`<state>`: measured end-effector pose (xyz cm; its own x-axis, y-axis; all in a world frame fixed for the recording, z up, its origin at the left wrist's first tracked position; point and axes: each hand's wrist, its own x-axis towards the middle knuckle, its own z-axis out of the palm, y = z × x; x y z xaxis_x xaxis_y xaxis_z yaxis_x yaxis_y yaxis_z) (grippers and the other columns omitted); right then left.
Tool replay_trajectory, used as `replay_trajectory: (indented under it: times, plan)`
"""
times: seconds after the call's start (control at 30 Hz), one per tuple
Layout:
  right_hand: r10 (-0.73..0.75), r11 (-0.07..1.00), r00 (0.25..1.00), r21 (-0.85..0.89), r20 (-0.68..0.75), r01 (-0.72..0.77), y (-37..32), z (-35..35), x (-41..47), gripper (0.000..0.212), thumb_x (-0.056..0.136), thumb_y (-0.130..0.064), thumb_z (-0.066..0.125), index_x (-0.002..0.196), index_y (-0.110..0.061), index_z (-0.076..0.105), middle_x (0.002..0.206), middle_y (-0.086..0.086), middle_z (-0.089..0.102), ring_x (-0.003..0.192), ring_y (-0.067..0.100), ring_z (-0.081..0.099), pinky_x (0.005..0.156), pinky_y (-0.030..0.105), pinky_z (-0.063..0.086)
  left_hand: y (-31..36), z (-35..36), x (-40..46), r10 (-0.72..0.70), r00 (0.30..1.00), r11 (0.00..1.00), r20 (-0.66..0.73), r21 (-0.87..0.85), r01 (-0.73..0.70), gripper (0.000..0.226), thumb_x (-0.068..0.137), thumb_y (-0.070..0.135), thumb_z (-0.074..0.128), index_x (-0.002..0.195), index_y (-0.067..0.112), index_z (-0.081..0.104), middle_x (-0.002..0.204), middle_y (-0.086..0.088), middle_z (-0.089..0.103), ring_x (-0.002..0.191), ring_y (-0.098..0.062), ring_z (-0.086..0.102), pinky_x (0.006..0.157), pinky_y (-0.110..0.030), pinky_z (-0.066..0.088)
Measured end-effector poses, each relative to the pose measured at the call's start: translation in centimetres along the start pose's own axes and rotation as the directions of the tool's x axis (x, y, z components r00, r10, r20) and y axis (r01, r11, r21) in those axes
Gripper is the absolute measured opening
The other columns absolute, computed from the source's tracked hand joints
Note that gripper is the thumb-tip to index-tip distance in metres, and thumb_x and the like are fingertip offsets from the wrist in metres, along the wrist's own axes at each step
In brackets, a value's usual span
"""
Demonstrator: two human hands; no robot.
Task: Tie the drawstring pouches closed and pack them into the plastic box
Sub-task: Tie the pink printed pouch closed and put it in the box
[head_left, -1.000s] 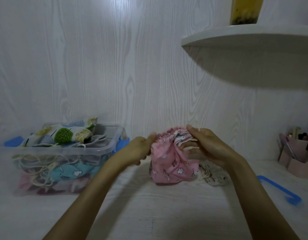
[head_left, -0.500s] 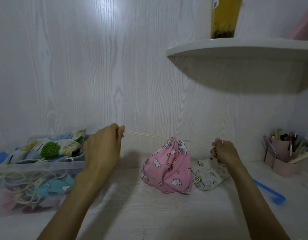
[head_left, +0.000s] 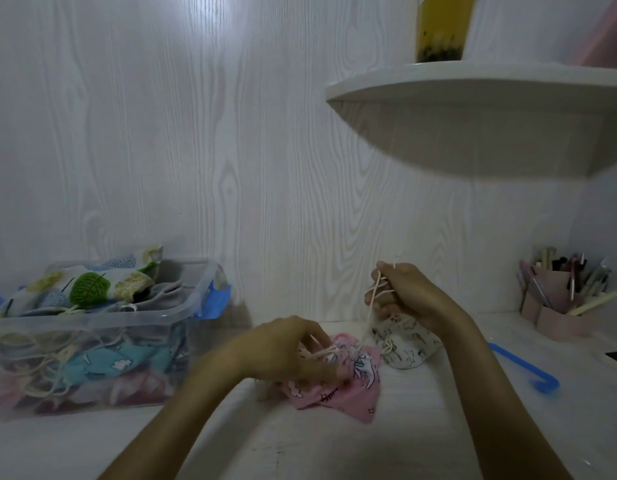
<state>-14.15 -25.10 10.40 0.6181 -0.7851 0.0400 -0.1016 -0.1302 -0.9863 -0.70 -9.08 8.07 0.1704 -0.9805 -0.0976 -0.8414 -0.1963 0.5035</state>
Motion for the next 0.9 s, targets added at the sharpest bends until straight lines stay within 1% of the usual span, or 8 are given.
replay_trajectory:
  times: [0.1,0.2,0.27,0.37,0.47,0.57,0.73,0.9]
  plan:
    - [0.07,0.977,0.997,-0.2,-0.014,-0.071,-0.5,-0.7,-0.7,0.031,0.101,-0.025,0.036,0.096,-0.002,0.056,0.069,0.012,0.069,0.044,0.013,0.059,0.053,0.025,0.045,-0.9,0.4,0.9,0.042,0.99,0.997,-0.137,0.075,-0.032,0.023,0.078,0.037,0.073,0.094,0.02,0.072,0.091,0.002,0.075,0.076,-0.009,0.068,0.072,-0.022,0.053]
    - [0.171,0.697,0.978,-0.688,-0.118,-0.205,-0.9,-2.2,-1.6,0.042,0.097,-0.027,0.047,0.127,0.003,0.047,0.107,0.013,0.065,0.072,0.017,0.065,0.06,0.025,0.047,-1.4,0.0,1.2,0.046,0.964,0.992,-0.263,0.126,-0.013,0.019,0.078,0.035,0.074,0.091,0.022,0.076,0.084,0.003,0.075,0.075,-0.005,0.068,0.072,-0.021,0.053]
    - [0.039,0.603,0.991,-0.787,-0.132,-0.128,-1.1,-2.7,-2.1,0.051,0.093,-0.028,0.055,0.136,-0.006,0.039,0.127,0.013,0.055,0.097,0.024,0.062,0.079,0.032,0.048,-1.4,-0.2,1.1,0.054,0.951,0.995,-0.305,0.093,-0.027,0.018,0.077,0.034,0.075,0.091,0.023,0.076,0.083,0.004,0.075,0.072,-0.004,0.066,0.071,-0.02,0.054]
    - [-0.17,0.653,0.978,-0.73,0.119,0.202,-1.7,-1.1,-4.0,0.042,0.087,-0.016,0.063,0.127,-0.024,0.051,0.119,-0.001,0.056,0.079,0.01,0.06,0.07,0.021,0.049,-1.5,0.2,0.7,0.07,0.936,0.997,-0.346,0.054,-0.054,0.015,0.081,0.024,0.072,0.095,0.023,0.076,0.087,0.005,0.076,0.074,-0.002,0.067,0.074,-0.021,0.055]
    - [-0.042,0.569,0.936,-0.761,0.351,0.311,-0.6,1.5,-5.4,0.042,0.085,-0.017,0.067,0.123,-0.029,0.057,0.112,-0.01,0.056,0.071,0.002,0.056,0.07,0.015,0.048,-2.1,1.3,-0.6,0.105,0.933,0.994,-0.345,0.015,-0.106,0.021,0.088,0.014,0.062,0.104,0.02,0.074,0.095,0.004,0.075,0.083,-0.003,0.069,0.081,-0.026,0.055]
    - [-0.076,0.55,0.939,-0.771,0.336,0.321,2.2,2.9,-5.7,0.027,0.085,-0.019,0.067,0.112,-0.021,0.068,0.108,-0.005,0.068,0.083,0.009,0.064,0.081,0.023,0.05,-3.3,3.1,-2.2,0.043,0.89,0.996,-0.453,-0.051,-0.074,0.017,0.087,0.013,0.064,0.097,0.018,0.076,0.087,0.002,0.076,0.08,-0.005,0.069,0.08,-0.031,0.055]
    - [-0.16,0.749,0.938,-0.581,0.307,0.318,5.7,3.4,-7.2,0.008,0.083,-0.027,0.07,0.075,-0.025,0.073,0.055,-0.018,0.066,0.053,-0.004,0.06,0.055,0.011,0.044,-5.7,6.0,-4.5,-0.04,0.798,0.999,-0.602,-0.021,0.034,0.013,0.087,0.031,0.065,0.093,0.026,0.076,0.077,0.008,0.074,0.073,-0.002,0.067,0.071,-0.032,0.054]
    - [-0.198,0.898,0.94,-0.334,0.277,0.288,6.1,3.2,-8.9,0.014,0.089,-0.016,0.062,0.079,-0.014,0.072,0.062,-0.002,0.069,0.054,0.007,0.063,0.054,0.021,0.05,-6.4,6.6,-5.6,0.045,0.758,0.989,-0.651,0.135,0.058,0.041,0.088,0.051,0.052,0.079,0.016,0.069,0.066,-0.001,0.067,0.059,-0.014,0.057,0.056,-0.027,0.042]
